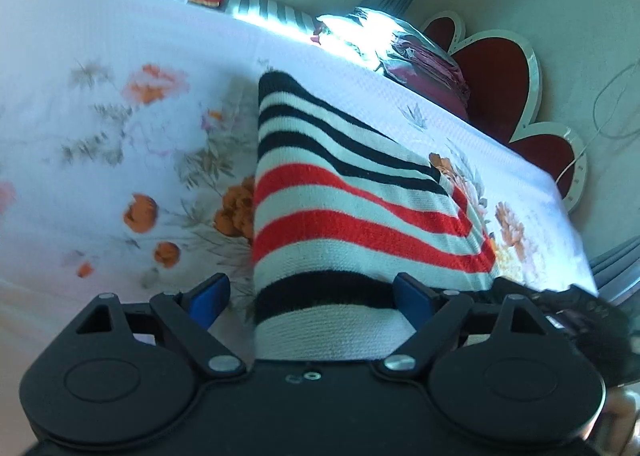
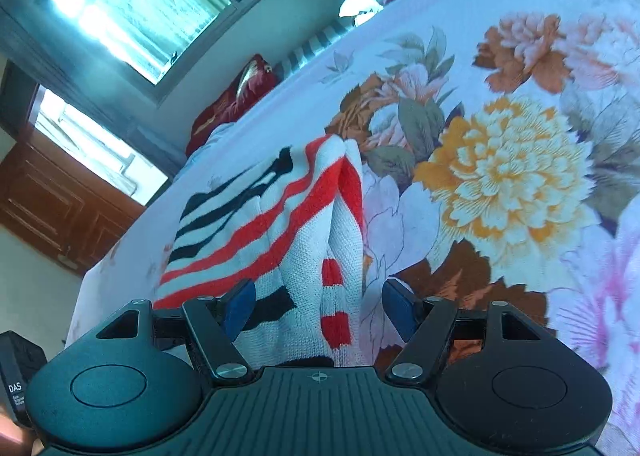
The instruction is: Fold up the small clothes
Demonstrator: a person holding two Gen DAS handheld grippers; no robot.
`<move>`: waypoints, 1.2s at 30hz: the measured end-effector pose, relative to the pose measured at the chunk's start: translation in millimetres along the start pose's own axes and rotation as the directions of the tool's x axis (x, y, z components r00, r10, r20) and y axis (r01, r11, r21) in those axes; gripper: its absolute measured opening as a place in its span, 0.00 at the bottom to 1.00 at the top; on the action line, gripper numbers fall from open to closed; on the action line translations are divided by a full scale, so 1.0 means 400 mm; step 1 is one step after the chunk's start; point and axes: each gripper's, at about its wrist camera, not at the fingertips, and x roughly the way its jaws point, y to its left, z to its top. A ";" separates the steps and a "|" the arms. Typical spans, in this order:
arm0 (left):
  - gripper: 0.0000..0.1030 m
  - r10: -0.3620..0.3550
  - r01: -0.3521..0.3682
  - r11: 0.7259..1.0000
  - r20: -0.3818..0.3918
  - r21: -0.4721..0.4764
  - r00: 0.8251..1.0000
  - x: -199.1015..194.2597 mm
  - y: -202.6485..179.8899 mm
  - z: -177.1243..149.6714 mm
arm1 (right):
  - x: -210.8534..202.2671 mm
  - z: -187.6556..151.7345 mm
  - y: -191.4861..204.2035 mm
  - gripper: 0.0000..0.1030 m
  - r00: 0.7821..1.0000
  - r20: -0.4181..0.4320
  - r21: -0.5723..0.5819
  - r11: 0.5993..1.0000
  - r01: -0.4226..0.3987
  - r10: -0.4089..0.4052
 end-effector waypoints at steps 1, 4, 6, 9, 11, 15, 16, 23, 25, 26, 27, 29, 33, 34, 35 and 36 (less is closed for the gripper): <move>0.82 -0.010 0.010 1.000 -0.003 -0.007 1.000 0.008 0.002 0.000 | 0.014 -0.002 -0.003 0.67 1.000 -0.015 -0.004 1.000 -0.003 0.003; 0.74 -0.039 0.039 0.999 -0.007 -0.014 0.999 0.024 -0.003 0.000 | 0.038 -0.005 -0.008 0.67 0.999 -0.021 -0.020 0.999 -0.040 0.040; 0.71 -0.042 0.042 0.999 -0.008 -0.031 0.999 0.030 -0.003 0.001 | 0.049 -0.001 -0.007 0.50 0.998 -0.030 -0.024 0.998 -0.058 0.057; 0.67 -0.038 0.038 0.999 -0.003 -0.032 0.999 0.029 -0.008 0.001 | 0.060 -0.003 -0.011 0.43 0.997 -0.045 -0.011 0.997 -0.071 0.070; 0.62 -0.023 0.023 1.000 0.006 -0.009 1.000 0.023 -0.021 0.000 | 0.056 -0.004 -0.006 0.38 0.996 -0.045 -0.019 0.997 -0.073 0.072; 0.49 0.017 -0.019 0.998 0.035 0.059 0.999 -0.001 -0.061 0.003 | 0.044 -0.002 0.022 0.32 0.997 -0.026 -0.055 0.996 -0.071 0.070; 0.47 0.022 -0.025 0.997 0.043 0.073 0.999 -0.009 -0.069 0.005 | 0.039 -0.003 0.027 0.32 0.997 -0.018 -0.055 0.995 -0.080 0.079; 0.42 0.017 -0.029 0.989 0.081 0.146 0.997 -0.070 -0.107 0.014 | 0.003 -0.003 0.099 0.31 0.991 0.019 -0.082 0.988 -0.134 0.136; 0.42 0.011 -0.025 0.988 0.095 0.152 0.995 -0.096 -0.105 0.020 | -0.001 -0.008 0.131 0.31 0.989 0.022 -0.094 0.985 -0.143 0.145; 0.42 0.007 -0.023 0.988 0.102 0.151 0.995 -0.112 -0.100 0.024 | -0.002 -0.011 0.149 0.31 0.988 0.025 -0.098 0.984 -0.149 0.152; 0.42 0.007 -0.024 0.988 0.107 0.153 0.994 -0.127 -0.095 0.027 | 0.000 -0.015 0.168 0.31 0.987 0.026 -0.101 0.983 -0.156 0.159; 0.42 0.004 -0.023 0.988 0.122 0.155 0.993 -0.162 -0.073 0.035 | 0.002 -0.027 0.212 0.31 0.985 0.032 -0.114 0.980 -0.163 0.167; 0.42 -0.004 -0.019 0.989 0.157 0.149 0.988 -0.245 0.007 0.053 | 0.028 -0.062 0.320 0.31 0.982 0.040 -0.135 0.975 -0.178 0.185; 0.42 -0.006 -0.018 0.989 0.166 0.148 0.986 -0.267 0.033 0.058 | 0.038 -0.075 0.352 0.31 0.982 0.042 -0.144 0.973 -0.179 0.187; 0.42 -0.009 -0.017 0.989 0.173 0.148 0.985 -0.288 0.062 0.063 | 0.051 -0.088 0.384 0.31 0.981 0.044 -0.149 0.972 -0.180 0.188; 0.42 -0.013 -0.013 0.989 0.180 0.146 0.984 -0.310 0.095 0.068 | 0.066 -0.105 0.417 0.31 0.981 0.048 -0.153 0.972 -0.180 0.189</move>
